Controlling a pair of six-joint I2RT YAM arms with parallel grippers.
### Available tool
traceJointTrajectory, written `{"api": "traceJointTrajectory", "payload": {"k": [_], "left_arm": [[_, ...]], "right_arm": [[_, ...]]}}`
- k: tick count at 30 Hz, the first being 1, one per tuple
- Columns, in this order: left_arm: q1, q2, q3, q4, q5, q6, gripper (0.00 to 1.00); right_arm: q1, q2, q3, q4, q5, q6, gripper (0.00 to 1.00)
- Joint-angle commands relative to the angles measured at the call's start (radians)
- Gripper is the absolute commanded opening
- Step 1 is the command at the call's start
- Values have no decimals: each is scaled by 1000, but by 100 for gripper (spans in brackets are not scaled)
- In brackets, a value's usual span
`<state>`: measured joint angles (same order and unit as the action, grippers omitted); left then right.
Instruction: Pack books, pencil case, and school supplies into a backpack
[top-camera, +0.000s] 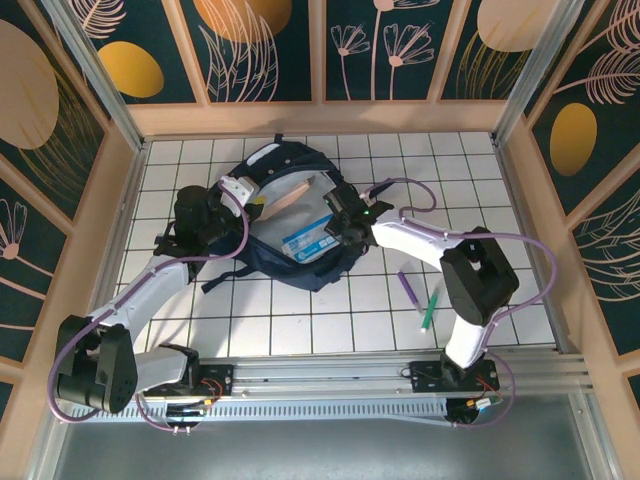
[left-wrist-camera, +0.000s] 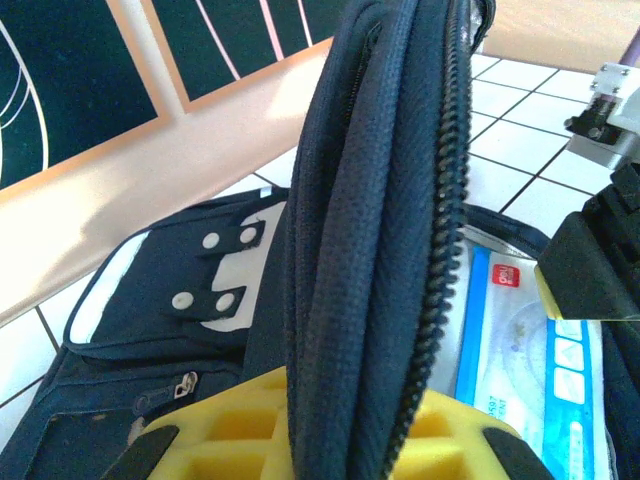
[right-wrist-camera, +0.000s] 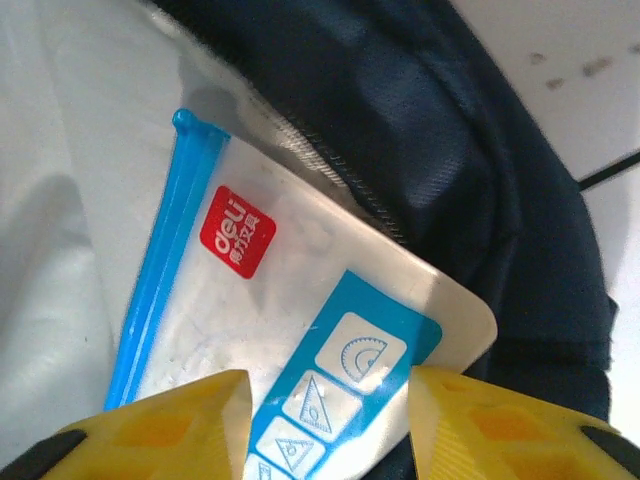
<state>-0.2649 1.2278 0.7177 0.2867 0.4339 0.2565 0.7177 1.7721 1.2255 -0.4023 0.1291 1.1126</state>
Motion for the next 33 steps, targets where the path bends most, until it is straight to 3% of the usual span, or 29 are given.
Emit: {"api": "traceJointTrajectory", "payload": {"k": [1,3,9,11,14,16,21,28,33], "left_arm": [[-9,-41,1,70,37,-19,0],[-8,-40,1,73,37,-21,0],[-10,-37,-1,76,42,-26,0],[-10,-34,-4,84,43,-30,0],[-12,-35,-8,88,48,-37,0],[-12,-38,-7,79,51,-31,0],[-14,-47,-16,62,42,4,0],[-14,-53,-32,76,36,3,0],[-13,-61,-33,67,31,14,0]], "right_arm": [[-8,26,-6,117,-54,-34,33],[-7,38,9,151,-91,-42,26],[0,87,76,211,-108,-59,21],[-10,117,102,207,-141,-67,32],[-34,135,176,29,-165,7,58],[-34,95,179,-66,-176,84,67],[-15,-1,60,-42,-207,191,70],[45,34,45,-47,-255,260,70],[65,46,14,-106,-210,302,71]]}}
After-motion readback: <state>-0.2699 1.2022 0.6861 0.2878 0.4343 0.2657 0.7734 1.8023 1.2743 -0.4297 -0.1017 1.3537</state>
